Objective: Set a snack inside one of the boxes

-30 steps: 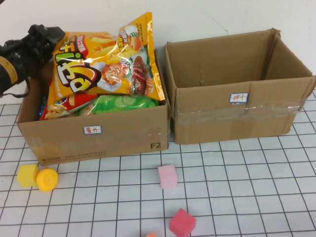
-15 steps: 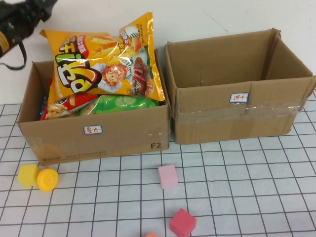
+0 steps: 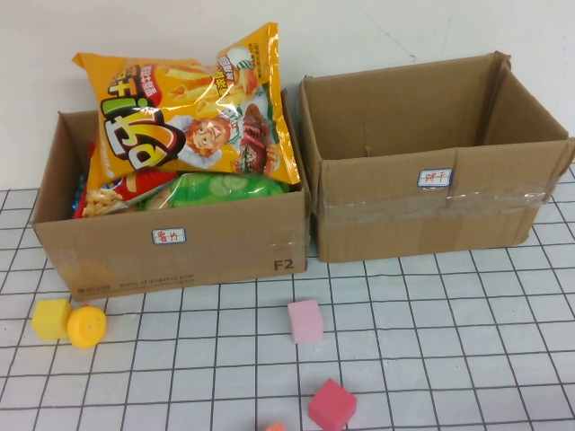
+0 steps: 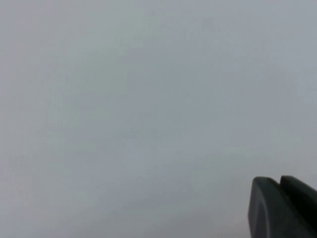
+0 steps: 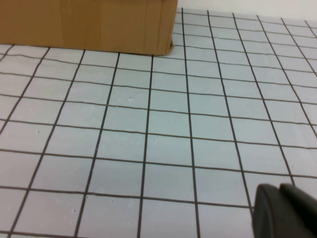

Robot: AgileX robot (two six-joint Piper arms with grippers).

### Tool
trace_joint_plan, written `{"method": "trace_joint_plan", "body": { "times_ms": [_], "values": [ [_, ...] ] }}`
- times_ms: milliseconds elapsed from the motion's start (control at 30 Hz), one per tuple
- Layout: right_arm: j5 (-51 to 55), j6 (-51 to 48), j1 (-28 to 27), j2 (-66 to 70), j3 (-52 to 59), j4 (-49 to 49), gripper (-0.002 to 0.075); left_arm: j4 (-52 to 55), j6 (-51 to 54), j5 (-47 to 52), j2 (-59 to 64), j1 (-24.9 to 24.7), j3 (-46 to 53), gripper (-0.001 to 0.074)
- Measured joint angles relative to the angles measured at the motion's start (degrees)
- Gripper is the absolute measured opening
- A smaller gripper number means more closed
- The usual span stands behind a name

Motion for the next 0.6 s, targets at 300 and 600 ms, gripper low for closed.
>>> {"method": "trace_joint_plan", "body": {
  "times_ms": [300,600],
  "values": [
    [0.0,0.0,0.0,0.0,0.0,0.0,-0.0001,1.9,5.5,6.6,-19.6,2.2,16.2,0.0000],
    [0.0,0.0,0.0,0.0,0.0,0.0,-0.0001,1.9,7.6,11.7,-40.6,2.4,41.4,0.0000]
  ]
}}
